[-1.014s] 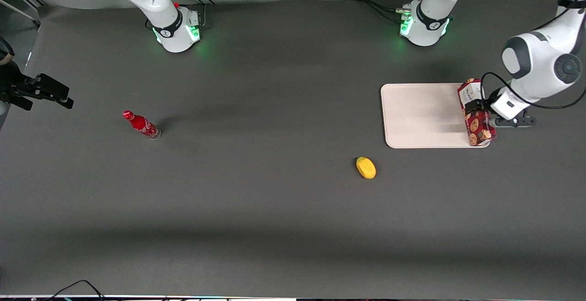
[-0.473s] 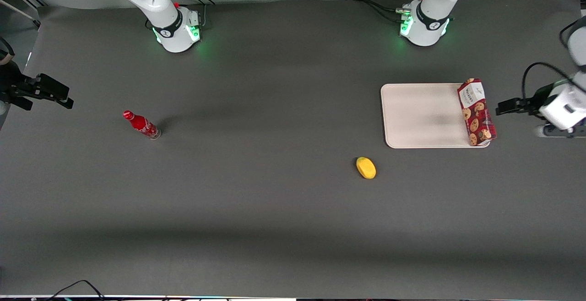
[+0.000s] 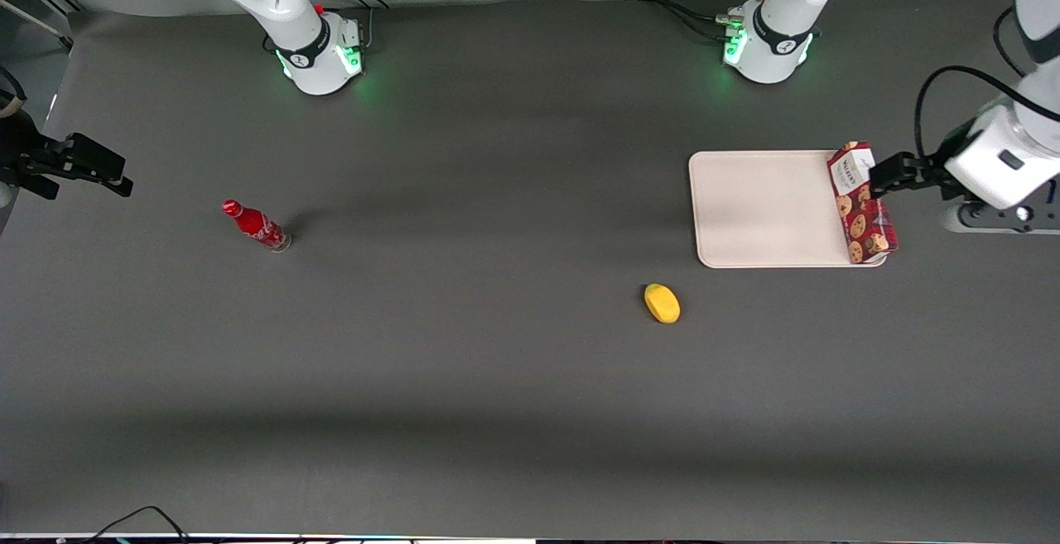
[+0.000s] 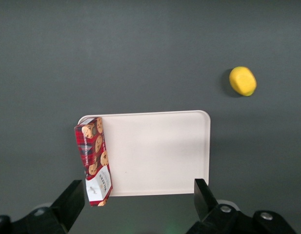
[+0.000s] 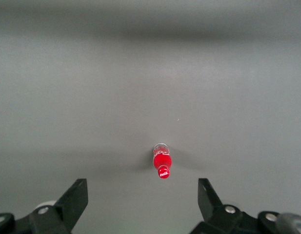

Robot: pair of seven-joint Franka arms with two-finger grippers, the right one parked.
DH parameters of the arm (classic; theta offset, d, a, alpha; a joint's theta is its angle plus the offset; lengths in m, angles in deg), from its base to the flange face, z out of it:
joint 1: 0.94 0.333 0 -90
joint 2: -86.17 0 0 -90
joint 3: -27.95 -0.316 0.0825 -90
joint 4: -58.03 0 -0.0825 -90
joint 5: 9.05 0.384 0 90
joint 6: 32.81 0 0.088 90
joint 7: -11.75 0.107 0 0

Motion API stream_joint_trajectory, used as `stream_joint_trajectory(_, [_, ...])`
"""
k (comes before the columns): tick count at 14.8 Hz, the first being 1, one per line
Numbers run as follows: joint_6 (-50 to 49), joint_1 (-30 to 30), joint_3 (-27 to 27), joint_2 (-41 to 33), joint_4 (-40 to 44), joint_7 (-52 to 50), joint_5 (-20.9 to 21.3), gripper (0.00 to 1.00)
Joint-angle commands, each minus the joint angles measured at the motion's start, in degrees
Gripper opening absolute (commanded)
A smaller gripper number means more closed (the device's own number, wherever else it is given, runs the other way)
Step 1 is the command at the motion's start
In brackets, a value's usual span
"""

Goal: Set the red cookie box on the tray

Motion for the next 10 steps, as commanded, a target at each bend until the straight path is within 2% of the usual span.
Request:
stream_joint_trajectory(1, [-0.9,-1.7,-1.3,1.2,3.7,-0.5,-1.4,1.00])
stream_joint_trajectory(10, [-0.6,-1.6,-1.3,2.5,4.8,1.1,-1.4,1.00])
